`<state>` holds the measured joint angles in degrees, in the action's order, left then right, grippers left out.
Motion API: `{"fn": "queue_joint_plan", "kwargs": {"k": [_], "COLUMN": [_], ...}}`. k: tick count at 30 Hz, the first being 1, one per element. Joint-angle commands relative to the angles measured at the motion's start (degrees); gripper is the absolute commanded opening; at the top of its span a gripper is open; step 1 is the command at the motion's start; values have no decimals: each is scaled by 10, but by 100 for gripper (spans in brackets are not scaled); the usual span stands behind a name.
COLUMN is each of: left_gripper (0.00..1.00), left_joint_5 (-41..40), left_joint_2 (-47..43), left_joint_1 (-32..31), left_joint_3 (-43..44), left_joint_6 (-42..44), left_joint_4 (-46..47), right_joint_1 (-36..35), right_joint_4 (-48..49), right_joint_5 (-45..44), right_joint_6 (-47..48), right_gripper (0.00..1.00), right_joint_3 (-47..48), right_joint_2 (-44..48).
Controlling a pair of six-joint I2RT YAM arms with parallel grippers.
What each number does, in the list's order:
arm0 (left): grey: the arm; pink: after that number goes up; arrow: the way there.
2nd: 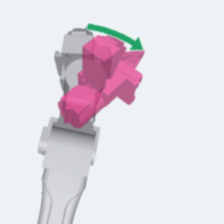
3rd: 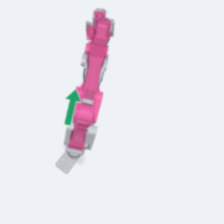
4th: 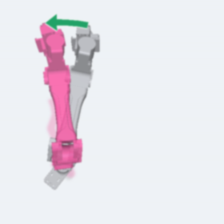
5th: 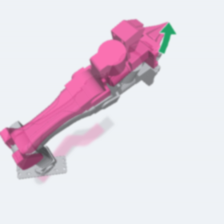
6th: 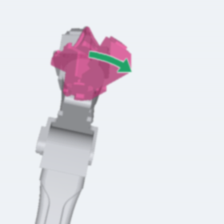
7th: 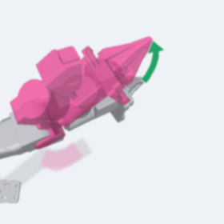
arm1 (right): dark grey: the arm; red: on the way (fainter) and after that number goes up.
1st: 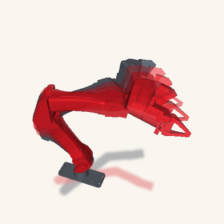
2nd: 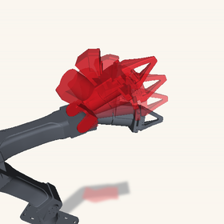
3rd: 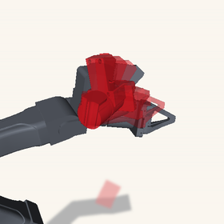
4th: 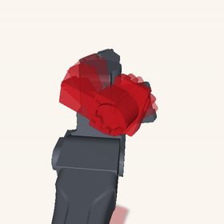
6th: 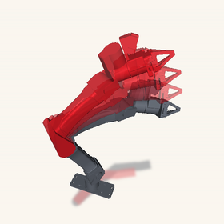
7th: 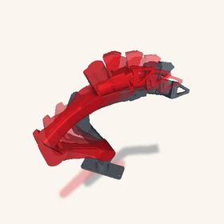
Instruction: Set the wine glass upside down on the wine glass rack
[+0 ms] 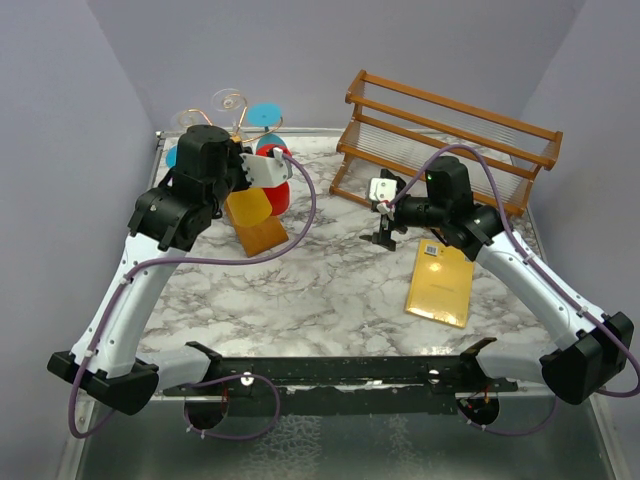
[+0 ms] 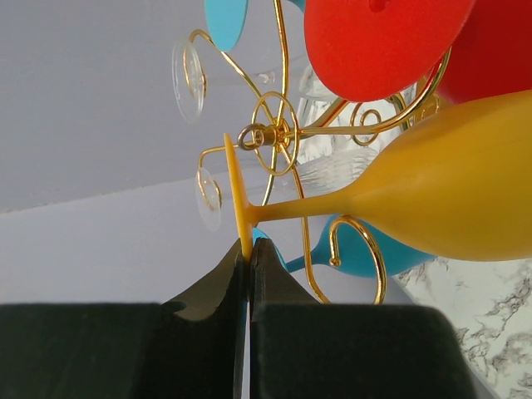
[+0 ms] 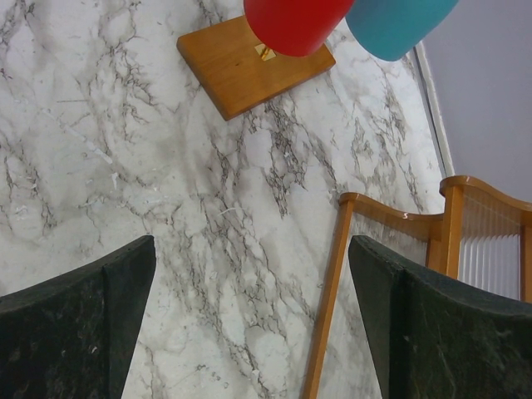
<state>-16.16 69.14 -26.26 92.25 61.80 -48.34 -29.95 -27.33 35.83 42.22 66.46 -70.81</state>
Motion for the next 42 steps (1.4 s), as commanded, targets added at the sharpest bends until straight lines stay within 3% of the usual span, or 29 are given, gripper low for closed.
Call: {"fn": "queue_joint_plan", "kwargs": {"k": [1, 26, 42], "left_gripper": [0, 0, 0], "left_joint_5": [-36, -82, -81], "left_joint_2": [-2, 1, -3], "left_joint_1": [0, 1, 4], "left_joint_3": [-7, -15, 7], "left_joint_6": [-9, -3, 1], "left_joint_4": [21, 28, -30], "right_joint_1": [-2, -3, -3], "right_joint_4": [18, 28, 29], "right_joint_5": [-8, -13, -15], "right_joint_6": [-10, -5, 1], "right_gripper": [100, 100, 100], "right_joint_3": [-8, -20, -24], "right_joint_2": [8, 7, 4]}}
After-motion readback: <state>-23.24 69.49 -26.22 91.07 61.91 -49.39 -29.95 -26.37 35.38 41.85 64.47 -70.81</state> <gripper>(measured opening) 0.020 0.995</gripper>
